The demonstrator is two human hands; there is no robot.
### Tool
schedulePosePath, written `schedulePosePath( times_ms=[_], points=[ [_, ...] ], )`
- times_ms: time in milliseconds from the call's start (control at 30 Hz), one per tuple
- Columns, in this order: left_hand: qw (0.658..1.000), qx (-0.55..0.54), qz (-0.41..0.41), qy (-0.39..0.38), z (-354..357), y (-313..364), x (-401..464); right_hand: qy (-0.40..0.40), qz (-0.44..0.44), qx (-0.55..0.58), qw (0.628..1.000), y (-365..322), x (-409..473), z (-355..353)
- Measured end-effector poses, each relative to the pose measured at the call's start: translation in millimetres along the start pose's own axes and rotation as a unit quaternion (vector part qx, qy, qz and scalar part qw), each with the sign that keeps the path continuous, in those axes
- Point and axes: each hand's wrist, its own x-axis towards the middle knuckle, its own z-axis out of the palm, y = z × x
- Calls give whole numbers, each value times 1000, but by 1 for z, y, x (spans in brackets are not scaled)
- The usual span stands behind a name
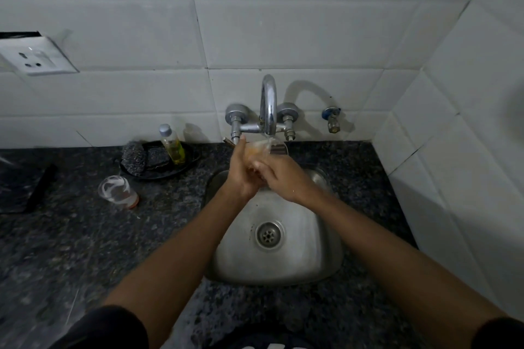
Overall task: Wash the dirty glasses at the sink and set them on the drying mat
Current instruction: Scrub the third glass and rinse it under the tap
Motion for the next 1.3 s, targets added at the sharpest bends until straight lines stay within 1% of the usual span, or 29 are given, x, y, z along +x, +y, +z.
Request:
schedulePosePath(
  times_ms=[67, 100, 133, 200, 233, 267, 333, 367, 400, 433, 467, 500, 567, 600, 633, 700, 733, 767, 800, 867, 900, 933, 1000, 1067, 1100, 1167, 1233, 1267, 1300],
  points=[
    [1000, 5, -18, 16, 3, 6, 2, -44, -39, -105, 993, 7, -4, -7],
    [1000, 1, -18, 25, 4, 7, 3, -43, -35, -98, 994, 11, -5, -4],
    [999, 0, -7, 38, 7, 7, 2, -32, -20, -58, 998, 11, -5, 0],
    [998, -1, 15, 67, 9, 3, 0, -21, 59, 71, 995, 4, -2, 5],
    [998, -13, 13, 66, 9, 1, 0, -27, 89, 104, 990, -1, 0, 6],
    [998, -22, 6, 63, 8, -1, 1, -29, 97, 103, 990, -4, 0, 4],
    [999, -14, 2, 38, 9, 2, -3, -43, 49, -7, 998, 1, -1, 3],
    [1000, -6, -4, 19, 10, 4, -2, -64, 23, -84, 994, 4, -3, 1],
    [1000, 8, -7, 10, 11, 6, -2, -73, 7, -124, 990, 7, -5, -1],
    [1000, 20, -7, 6, 12, 7, -4, -64, 3, -107, 992, 8, -7, -2],
    [1000, 19, -2, 11, 13, 7, -4, -43, 11, -51, 998, 10, -9, 0],
    [1000, 15, 8, 20, 13, 6, -4, -23, 36, 28, 999, 8, -8, 0],
    [999, 14, 24, 36, 12, 4, -4, -9, 114, 161, 980, 0, -3, 4],
    [999, 13, 19, 34, 12, 2, -5, -2, 129, 173, 976, -4, -1, 5],
    [1000, 7, 0, 22, 12, 2, -6, 4, 114, 138, 984, -3, 1, 5],
    [999, 15, -37, 5, 15, 4, -9, -12, 41, 21, 999, 5, -3, 2],
    [999, 17, -38, 4, 15, 7, -8, -26, 11, -20, 999, 8, -5, 0],
    [999, 7, -32, 6, 16, 9, -6, -28, 0, -26, 999, 9, -7, -2],
    [1000, 3, -19, 15, 14, 9, -3, -19, 12, 9, 1000, 10, -7, -1],
    [999, 4, 3, 38, 12, 7, -1, -5, 96, 127, 987, 1, -3, 1],
    [999, 4, 3, 43, 12, 6, -3, -8, 131, 158, 979, -5, 0, 3],
    [999, 4, -2, 45, 12, 5, -3, -8, 134, 155, 979, -8, 1, 4],
    [999, 3, -31, 19, 11, 7, -6, -13, 72, 48, 996, -4, 0, 5],
    [999, 9, -40, -17, 10, 12, -9, -50, 22, -67, 996, 2, -4, 4],
    [999, 22, -36, -21, 11, 14, -9, -49, 24, -63, 996, 1, -6, 4],
    [999, 38, -18, 0, 10, 16, -11, -37, 63, 52, 996, -6, -6, 5],
    [999, 44, -4, 11, 10, 12, -12, -34, 119, 153, 980, -13, -1, 8],
    [999, 39, -3, 12, 10, 11, -14, -29, 126, 160, 979, -16, 1, 9],
    [999, 31, -6, 8, 9, 11, -14, -17, 108, 128, 986, -16, 2, 9]
  ],
)
